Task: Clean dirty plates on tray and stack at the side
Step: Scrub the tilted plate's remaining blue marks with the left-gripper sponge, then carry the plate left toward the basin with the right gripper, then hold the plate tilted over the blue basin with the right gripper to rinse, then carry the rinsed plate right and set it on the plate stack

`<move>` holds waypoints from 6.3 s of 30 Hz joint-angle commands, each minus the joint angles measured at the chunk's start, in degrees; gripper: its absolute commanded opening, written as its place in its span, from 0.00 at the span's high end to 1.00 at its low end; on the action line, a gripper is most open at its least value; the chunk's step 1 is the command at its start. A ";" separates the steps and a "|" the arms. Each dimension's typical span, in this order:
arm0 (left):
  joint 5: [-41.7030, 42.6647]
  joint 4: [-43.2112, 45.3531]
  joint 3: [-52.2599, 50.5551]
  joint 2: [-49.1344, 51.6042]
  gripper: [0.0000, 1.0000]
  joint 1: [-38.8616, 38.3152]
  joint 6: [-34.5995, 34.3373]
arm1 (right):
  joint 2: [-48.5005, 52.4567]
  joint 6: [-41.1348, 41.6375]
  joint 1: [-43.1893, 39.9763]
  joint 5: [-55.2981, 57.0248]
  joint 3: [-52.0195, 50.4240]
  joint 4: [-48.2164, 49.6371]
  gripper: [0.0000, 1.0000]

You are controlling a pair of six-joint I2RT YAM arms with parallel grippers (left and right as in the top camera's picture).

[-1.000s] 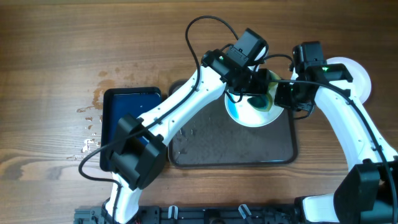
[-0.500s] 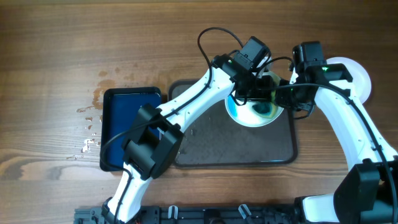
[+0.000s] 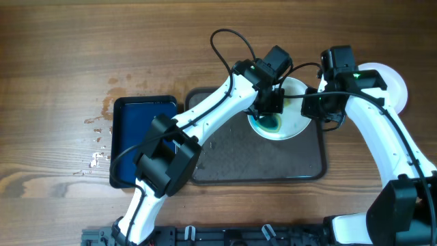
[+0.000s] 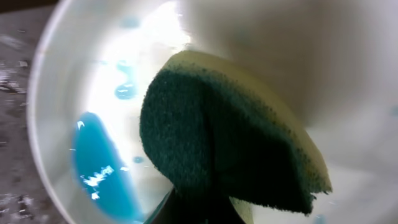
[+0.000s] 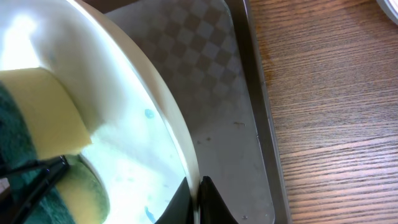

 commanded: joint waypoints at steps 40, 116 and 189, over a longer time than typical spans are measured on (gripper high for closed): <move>-17.59 -30.14 3.54 -29.44 0.96 38.29 1.55 | 5.55 -3.96 20.50 -8.66 2.23 12.28 0.96; 0.31 -28.33 3.48 -27.50 0.96 83.12 4.44 | 26.21 -35.36 64.63 64.24 40.96 27.45 0.95; -7.15 -24.63 3.48 -13.42 0.96 35.06 4.59 | 15.78 8.74 -41.44 -10.29 7.34 15.93 0.59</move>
